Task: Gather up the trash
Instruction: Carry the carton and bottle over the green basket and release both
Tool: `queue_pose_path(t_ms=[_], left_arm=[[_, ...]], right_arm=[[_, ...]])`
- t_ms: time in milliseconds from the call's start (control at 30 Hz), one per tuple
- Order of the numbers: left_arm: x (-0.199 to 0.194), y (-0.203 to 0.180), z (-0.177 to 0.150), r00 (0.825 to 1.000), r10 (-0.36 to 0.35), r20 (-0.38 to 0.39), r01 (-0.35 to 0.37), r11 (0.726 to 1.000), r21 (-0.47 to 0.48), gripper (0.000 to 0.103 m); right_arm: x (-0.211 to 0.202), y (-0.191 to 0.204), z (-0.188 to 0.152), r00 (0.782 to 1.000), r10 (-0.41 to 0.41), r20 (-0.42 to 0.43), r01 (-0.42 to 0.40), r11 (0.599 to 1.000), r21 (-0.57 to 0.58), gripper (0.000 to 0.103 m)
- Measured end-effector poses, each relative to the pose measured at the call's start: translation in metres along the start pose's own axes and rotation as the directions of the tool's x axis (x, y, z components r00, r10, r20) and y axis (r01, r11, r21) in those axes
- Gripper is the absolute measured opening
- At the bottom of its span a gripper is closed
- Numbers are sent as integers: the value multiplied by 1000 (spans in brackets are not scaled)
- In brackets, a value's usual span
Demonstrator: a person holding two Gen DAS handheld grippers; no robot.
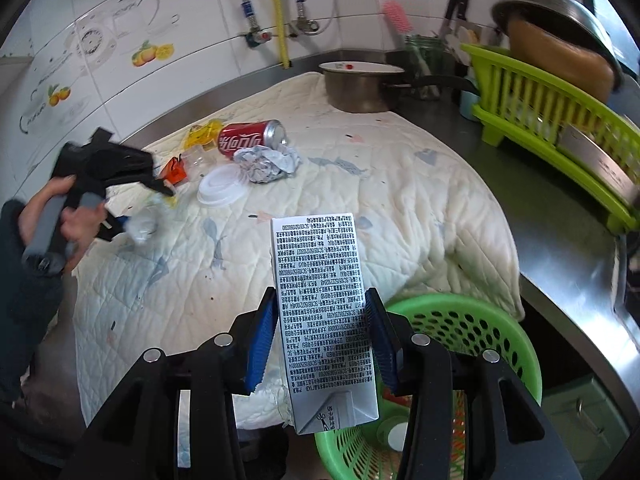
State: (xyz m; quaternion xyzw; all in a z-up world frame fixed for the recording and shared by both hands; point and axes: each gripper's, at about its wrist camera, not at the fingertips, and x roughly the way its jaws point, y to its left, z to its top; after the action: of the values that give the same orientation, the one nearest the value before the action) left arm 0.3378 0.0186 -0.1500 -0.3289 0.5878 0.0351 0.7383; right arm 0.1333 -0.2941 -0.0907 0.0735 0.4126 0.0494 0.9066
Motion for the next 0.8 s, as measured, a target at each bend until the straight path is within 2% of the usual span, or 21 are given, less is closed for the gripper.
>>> queue_pose_path(t_ms=[100, 167, 267, 467, 567, 800], left_arm=[[-17, 1, -17, 1000, -16, 14, 15, 993, 121, 60], [-27, 0, -32, 999, -16, 31, 9, 976, 217, 60], [-36, 0, -49, 999, -34, 23, 26, 956, 293, 60], [-64, 3, -87, 994, -107, 14, 87, 868, 489, 59], [-68, -7, -106, 990, -138, -21, 127, 830, 543, 59], [-75, -38, -160, 970, -212, -117, 234, 697, 678, 59]], right_arm=[[-7, -8, -11, 1000, -20, 0, 20, 999, 38, 43], [-10, -14, -21, 999, -34, -10, 35, 997, 65, 43], [-14, -24, -34, 998, -65, -26, 67, 994, 87, 43], [-20, -51, -60, 988, -136, -77, 147, 976, 161, 43], [-19, -64, -70, 979, -181, -97, 196, 964, 178, 43], [-17, -89, -87, 958, -252, -135, 277, 936, 217, 43]])
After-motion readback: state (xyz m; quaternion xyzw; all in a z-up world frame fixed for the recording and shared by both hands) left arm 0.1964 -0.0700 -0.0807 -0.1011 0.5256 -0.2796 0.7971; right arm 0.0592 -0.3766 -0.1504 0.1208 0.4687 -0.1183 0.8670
